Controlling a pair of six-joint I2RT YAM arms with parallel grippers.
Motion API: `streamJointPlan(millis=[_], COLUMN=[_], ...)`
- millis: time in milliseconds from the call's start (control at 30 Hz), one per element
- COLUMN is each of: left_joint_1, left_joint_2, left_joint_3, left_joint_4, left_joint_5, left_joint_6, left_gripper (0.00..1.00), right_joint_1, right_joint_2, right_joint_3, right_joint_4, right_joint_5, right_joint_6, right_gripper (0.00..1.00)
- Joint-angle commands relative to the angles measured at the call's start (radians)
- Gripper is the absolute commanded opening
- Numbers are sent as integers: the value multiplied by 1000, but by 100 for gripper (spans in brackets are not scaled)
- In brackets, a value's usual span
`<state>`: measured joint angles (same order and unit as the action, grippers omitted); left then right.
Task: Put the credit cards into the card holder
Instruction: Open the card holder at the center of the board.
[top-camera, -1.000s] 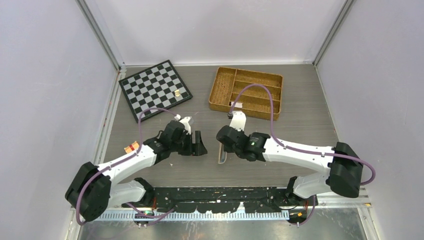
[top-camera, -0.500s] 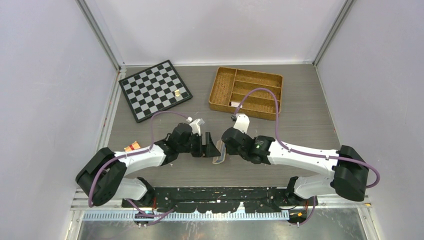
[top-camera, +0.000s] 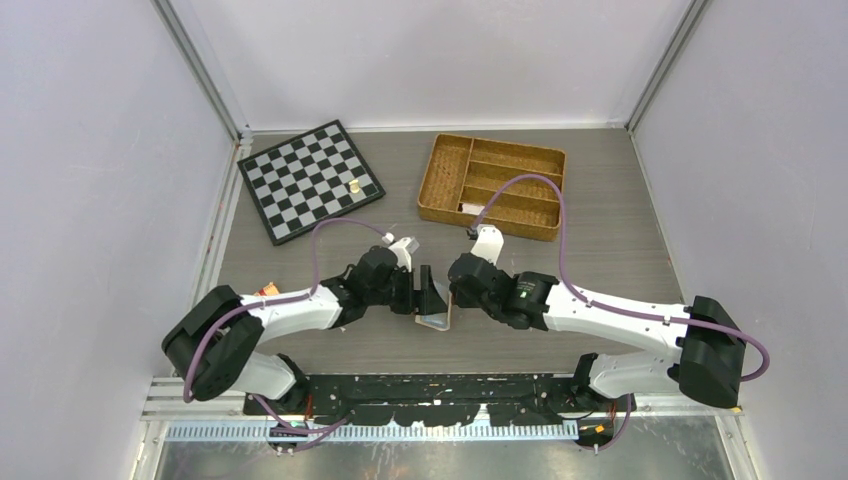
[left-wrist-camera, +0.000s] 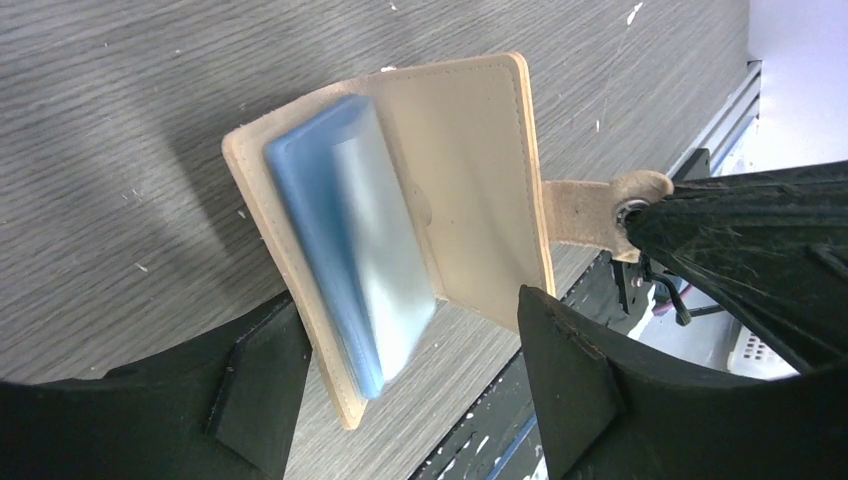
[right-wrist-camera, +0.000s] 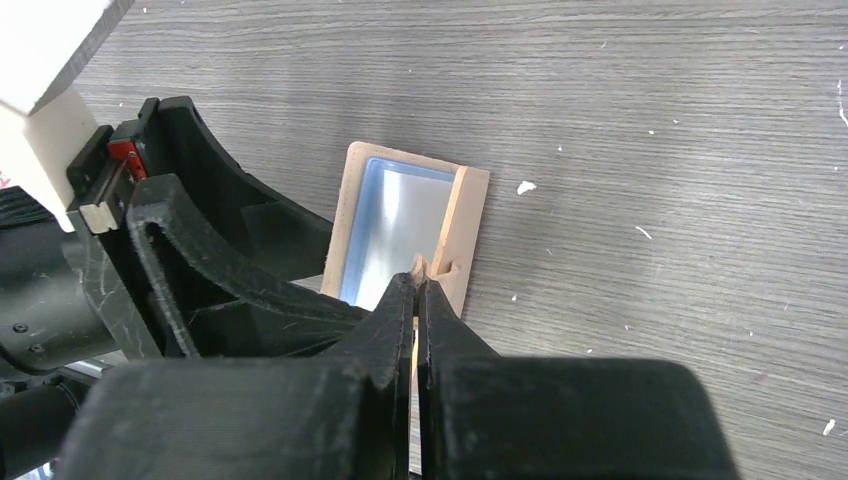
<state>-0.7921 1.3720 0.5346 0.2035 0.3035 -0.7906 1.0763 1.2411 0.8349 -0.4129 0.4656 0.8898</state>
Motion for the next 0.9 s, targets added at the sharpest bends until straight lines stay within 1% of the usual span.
streamJointPlan(millis=[0, 33, 67, 267, 367, 433, 867], left_joint_1=[-12, -12, -12, -13, -13, -13, -13], left_joint_2=[21, 23, 24, -11, -21, -25, -73], left_joint_3=[41, 42, 43, 29, 25, 25, 3], left_joint_4=[-13, -19, -22, -24, -24, -23, -19], left_joint_5=[-52, -58, -62, -83, -79, -73, -70], left_joint_6=[27, 27, 26, 21, 21, 20, 15], left_gripper=[72, 68, 63, 41, 35, 34, 35], right_joint_1=[-3, -2, -4, -5, -6, -8, -20], right_joint_2=[-22, -22, -22, -11, -5, -3, 24], right_joint_3=[-1, -3, -5, -21, -28, -36, -55], right_joint_4=[39, 39, 39, 8, -9, -9, -9], right_joint_5=[25, 26, 30, 70, 75, 73, 71], right_joint_6=[17, 17, 18, 43, 50, 56, 68], right_gripper=[0, 0, 0, 1, 1, 1, 1])
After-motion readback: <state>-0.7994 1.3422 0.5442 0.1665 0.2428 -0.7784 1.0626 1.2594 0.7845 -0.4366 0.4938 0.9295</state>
